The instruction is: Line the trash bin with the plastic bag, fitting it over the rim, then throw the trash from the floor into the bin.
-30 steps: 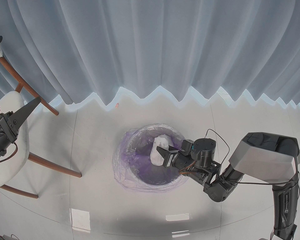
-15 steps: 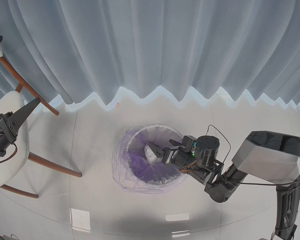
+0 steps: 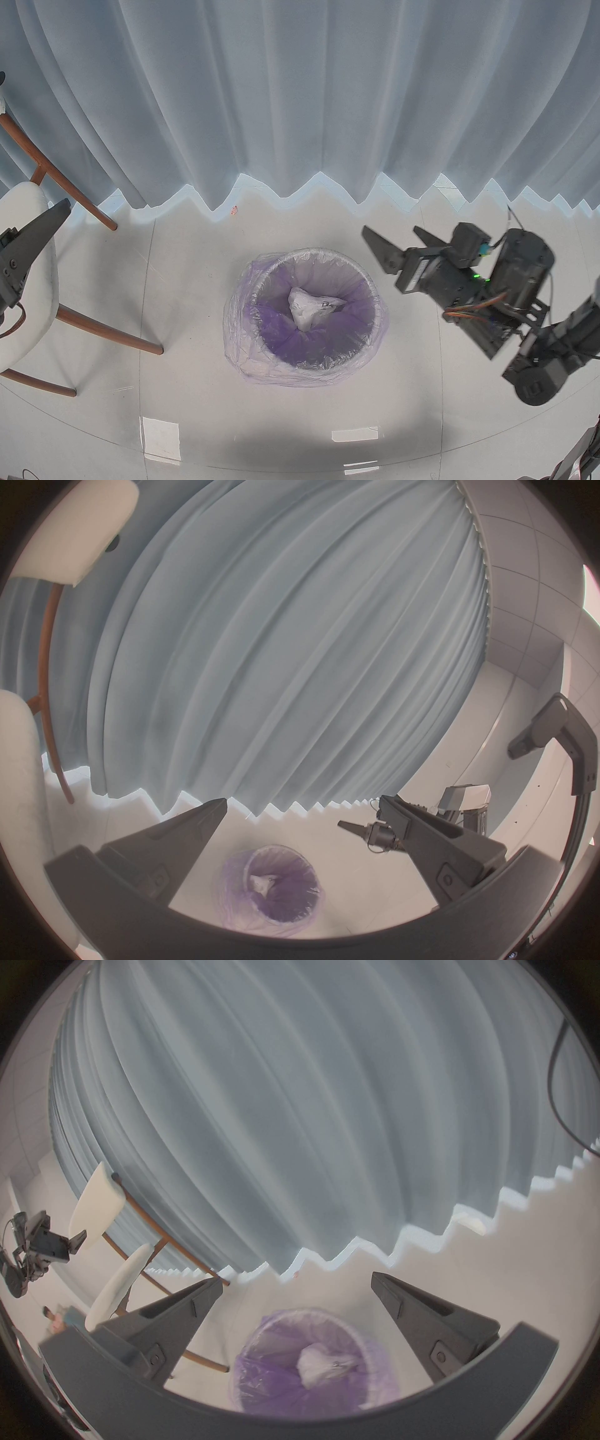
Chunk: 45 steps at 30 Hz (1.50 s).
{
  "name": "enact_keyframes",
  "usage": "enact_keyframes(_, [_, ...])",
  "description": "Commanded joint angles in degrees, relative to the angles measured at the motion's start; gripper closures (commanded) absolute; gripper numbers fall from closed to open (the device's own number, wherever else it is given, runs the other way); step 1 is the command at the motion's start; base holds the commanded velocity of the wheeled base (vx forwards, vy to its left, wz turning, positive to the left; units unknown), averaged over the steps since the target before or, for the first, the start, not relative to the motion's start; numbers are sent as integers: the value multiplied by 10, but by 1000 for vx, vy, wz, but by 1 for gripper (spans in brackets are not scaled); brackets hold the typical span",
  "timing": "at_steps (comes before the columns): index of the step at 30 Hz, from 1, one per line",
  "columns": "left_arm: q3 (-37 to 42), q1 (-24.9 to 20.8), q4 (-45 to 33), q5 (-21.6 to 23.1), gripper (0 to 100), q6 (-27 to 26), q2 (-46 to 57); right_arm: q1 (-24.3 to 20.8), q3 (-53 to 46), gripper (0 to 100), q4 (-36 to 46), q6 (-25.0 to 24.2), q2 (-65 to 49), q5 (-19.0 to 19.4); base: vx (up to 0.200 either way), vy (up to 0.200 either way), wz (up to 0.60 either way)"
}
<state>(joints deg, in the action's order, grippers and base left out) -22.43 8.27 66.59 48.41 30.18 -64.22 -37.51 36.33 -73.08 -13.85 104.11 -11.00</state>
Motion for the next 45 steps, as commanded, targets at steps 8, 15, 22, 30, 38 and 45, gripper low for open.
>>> enact_keyframes(8, [32,-34,-381,137,0,11,550,218,-227,0,270,79,-626,-67,0,0,0])
enact_keyframes(15, [167,-38,-400,201,0,-43,592,362,-353,0,312,152,-806,-12,0,0,0])
enact_keyframes(22, [223,-37,-453,-42,0,-240,591,415,-363,0,530,172,-996,76,0,0,0])
enact_keyframes(30, [223,-38,-651,-550,0,-268,591,415,-357,0,716,153,-986,106,0,0,0])
enact_keyframes(38, [220,-29,-660,-694,0,-285,584,433,-359,0,708,205,-982,73,0,0,0])
enact_keyframes(45, [224,-20,-639,-613,0,-325,584,483,-362,0,698,202,-981,70,0,0,0])
